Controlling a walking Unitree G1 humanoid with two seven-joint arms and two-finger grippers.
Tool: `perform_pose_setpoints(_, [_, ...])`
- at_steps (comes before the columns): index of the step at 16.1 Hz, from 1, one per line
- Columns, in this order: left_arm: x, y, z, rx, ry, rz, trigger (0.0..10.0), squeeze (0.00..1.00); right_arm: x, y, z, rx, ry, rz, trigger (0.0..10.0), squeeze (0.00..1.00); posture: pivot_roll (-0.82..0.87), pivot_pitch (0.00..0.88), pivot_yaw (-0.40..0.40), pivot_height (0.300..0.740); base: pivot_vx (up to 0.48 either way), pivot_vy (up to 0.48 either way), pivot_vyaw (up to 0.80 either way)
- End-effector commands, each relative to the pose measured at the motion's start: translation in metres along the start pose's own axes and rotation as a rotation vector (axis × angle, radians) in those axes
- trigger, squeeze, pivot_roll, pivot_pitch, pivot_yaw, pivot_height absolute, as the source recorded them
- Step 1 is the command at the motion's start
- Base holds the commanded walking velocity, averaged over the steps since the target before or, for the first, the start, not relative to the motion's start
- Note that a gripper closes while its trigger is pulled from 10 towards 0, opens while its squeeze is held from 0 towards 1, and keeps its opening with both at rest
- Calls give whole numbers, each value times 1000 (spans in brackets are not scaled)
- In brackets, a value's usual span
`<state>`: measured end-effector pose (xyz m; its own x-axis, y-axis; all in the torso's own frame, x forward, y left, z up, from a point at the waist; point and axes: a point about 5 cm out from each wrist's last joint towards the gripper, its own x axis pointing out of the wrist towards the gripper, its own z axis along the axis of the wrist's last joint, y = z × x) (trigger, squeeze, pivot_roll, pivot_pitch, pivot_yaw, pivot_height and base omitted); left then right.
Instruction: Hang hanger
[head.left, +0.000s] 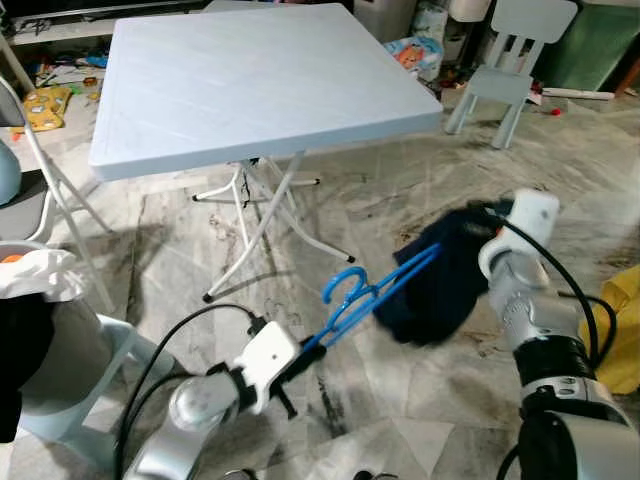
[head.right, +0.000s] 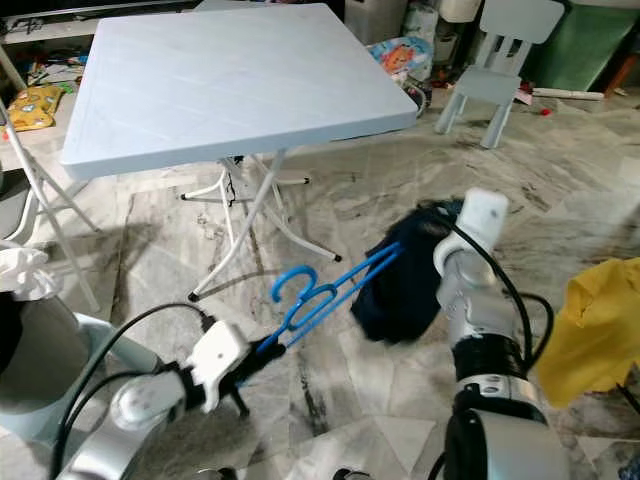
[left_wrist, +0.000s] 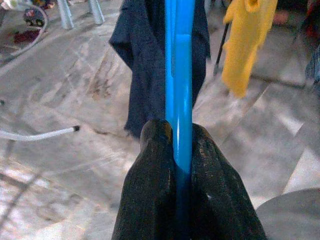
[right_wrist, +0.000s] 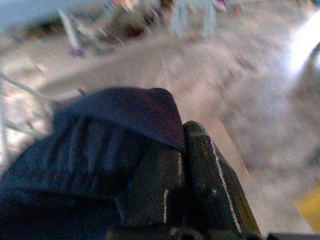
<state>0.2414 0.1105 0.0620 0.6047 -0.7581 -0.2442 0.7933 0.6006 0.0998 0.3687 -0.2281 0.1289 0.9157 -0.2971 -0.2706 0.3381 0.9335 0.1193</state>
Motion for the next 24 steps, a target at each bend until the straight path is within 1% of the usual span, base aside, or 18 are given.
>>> perform_pose_setpoints(1, [-2,7,14,-15,-70,29,0,0,1,-7,-4,20,34,-34,0,0,28,106,-67,740,0,0,0])
perform_pose_setpoints(2, [-6,13,18,-39,-99,67,0,0,1,-9,-7,-20,37,-41,0,0,31,108,-69,740,0,0,0])
perform_pose_setpoints(5, [-13,20,31,-92,-183,130,0,0,1,-17,-7,-45,19,-94,0,0,38,108,-71,740,0,0,0])
perform_pose_setpoints(6, [-14,20,33,-111,-200,153,0,0,2,-20,-8,-36,22,-103,0,0,43,111,-72,740,0,0,0])
perform_pose_setpoints(7, [-14,16,36,-160,-222,153,0,0,2,-22,-7,-33,17,-123,0,0,45,114,-72,740,0,0,0])
perform_pose_setpoints(8, [-14,8,34,-170,-203,115,0,0,2,-21,-6,-17,8,-118,0,0,50,115,-73,740,0,0,0])
perform_pose_setpoints(9, [-12,2,28,-139,-162,83,0,0,2,-14,-3,-19,-15,-82,0,0,51,115,-73,740,0,0,0])
perform_pose_setpoints(10, [-9,-1,21,-126,-114,77,0,0,0,8,7,-9,-76,33,0,0,49,115,-72,740,0,0,0])
perform_pose_setpoints(12, [-5,-6,11,-66,-29,30,0,0,-2,30,28,27,-164,123,0,0,43,112,-66,740,0,0,0])
perform_pose_setpoints(15, [-4,0,11,-68,-29,97,0,0,0,34,39,40,-188,129,0,0,44,109,-70,740,0,0,0])
perform_pose_setpoints(16, [-3,7,12,-52,-32,168,0,0,-1,35,32,40,-158,136,0,0,44,109,-72,740,0,0,0])
perform_pose_setpoints(17, [-1,14,11,-8,-12,284,0,0,-3,35,21,41,-128,149,0,0,47,111,-76,740,0,0,0])
perform_pose_setpoints(18, [1,16,13,-7,-25,338,1843,0,-6,34,14,44,-120,166,0,0,48,113,-76,740,0,0,0])
perform_pose_setpoints(19, [1,17,15,-15,-31,415,1843,0,-8,34,8,41,-113,180,0,0,50,115,-76,740,0,0,0])
perform_pose_setpoints(20, [2,16,20,-17,-61,494,3804,0,-11,34,3,33,-108,200,0,0,53,117,-73,740,0,0,0])
perform_pose_setpoints(21, [3,16,25,-29,-52,625,10000,0,-17,36,-6,-10,-88,256,10000,0,67,111,-66,740,0,0,0])
perform_pose_setpoints(22, [4,18,32,-77,-95,678,10000,0,-21,37,-8,-24,-97,283,10000,0,72,102,-60,740,0,0,0])
perform_pose_setpoints(24, [3,23,41,-44,-131,716,10000,0,-28,42,-11,-92,-124,305,10000,0,77,90,-53,740,0,0,0])
